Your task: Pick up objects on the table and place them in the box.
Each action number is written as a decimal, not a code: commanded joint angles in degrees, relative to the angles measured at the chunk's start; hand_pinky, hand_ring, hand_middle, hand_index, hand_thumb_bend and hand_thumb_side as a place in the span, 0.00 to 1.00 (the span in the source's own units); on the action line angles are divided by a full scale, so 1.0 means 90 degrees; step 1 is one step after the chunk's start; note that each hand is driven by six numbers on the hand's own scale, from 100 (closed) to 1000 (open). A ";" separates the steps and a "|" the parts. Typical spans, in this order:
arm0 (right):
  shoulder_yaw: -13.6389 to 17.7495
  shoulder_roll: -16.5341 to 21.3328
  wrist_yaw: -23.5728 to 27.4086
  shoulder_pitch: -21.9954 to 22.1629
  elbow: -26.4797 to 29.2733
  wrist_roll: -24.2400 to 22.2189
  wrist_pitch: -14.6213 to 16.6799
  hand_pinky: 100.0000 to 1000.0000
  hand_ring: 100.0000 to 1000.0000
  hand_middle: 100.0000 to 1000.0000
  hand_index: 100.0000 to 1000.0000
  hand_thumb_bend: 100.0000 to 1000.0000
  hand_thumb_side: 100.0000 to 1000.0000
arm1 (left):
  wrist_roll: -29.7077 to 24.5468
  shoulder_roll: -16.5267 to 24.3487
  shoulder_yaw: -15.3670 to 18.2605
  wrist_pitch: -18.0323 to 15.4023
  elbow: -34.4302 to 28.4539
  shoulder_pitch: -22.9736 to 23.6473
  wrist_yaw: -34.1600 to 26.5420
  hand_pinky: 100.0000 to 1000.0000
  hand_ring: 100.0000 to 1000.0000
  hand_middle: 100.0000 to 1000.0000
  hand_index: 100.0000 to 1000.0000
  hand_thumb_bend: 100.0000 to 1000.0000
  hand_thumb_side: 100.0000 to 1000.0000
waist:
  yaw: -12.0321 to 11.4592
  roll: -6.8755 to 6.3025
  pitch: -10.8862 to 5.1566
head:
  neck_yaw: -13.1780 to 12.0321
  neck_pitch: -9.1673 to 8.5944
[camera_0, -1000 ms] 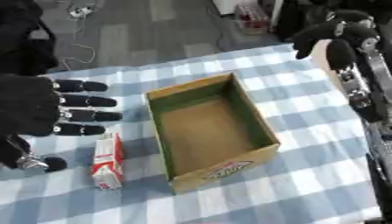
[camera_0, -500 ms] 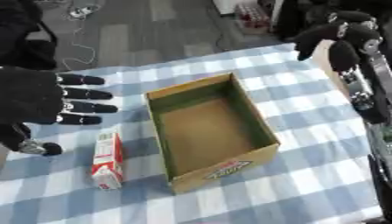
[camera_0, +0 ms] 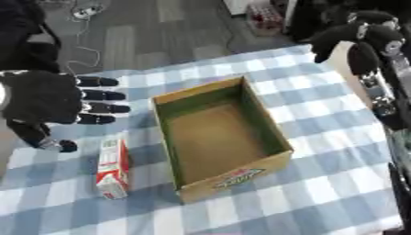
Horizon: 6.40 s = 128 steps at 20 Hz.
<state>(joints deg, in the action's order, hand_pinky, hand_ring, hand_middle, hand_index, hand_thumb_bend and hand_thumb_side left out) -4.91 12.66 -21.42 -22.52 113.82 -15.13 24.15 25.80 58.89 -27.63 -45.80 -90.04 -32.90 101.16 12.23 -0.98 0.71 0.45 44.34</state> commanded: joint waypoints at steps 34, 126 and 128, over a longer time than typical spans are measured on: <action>-0.0048 -0.0038 0.0110 -0.0177 0.0085 -0.0085 0.0033 0.34 0.38 0.46 0.66 0.00 1.00 | 0.2907 -0.0426 -0.1069 -0.0685 0.0589 -0.0432 0.1666 0.88 0.86 0.94 0.90 0.28 0.80 | 0.0073 -0.0037 -0.0052 | -0.0009 -0.0027; -0.0035 0.0004 0.0119 -0.0159 0.0085 -0.0002 0.0057 0.33 0.38 0.46 0.65 0.00 1.00 | -0.2690 0.0074 -0.0723 -0.0685 -0.0958 0.0315 -0.5810 0.00 0.00 0.00 0.27 0.00 0.63 | 0.0031 -0.0013 -0.0048 | 0.0019 -0.0033; -0.0035 0.0010 0.0115 -0.0154 0.0085 0.0001 0.0060 0.33 0.38 0.46 0.65 0.00 1.00 | -0.3009 0.0135 -0.0588 -0.0685 -0.1044 0.0253 -0.6091 0.00 0.00 0.00 0.27 0.00 0.63 | 0.0022 -0.0013 -0.0053 | 0.0019 -0.0030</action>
<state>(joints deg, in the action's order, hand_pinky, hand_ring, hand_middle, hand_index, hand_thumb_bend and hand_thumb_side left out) -5.58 12.20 -20.58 -23.21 113.82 -15.32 24.60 0.53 57.92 -34.79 -51.90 -98.22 -29.60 48.30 12.54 -1.18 0.83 0.51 44.36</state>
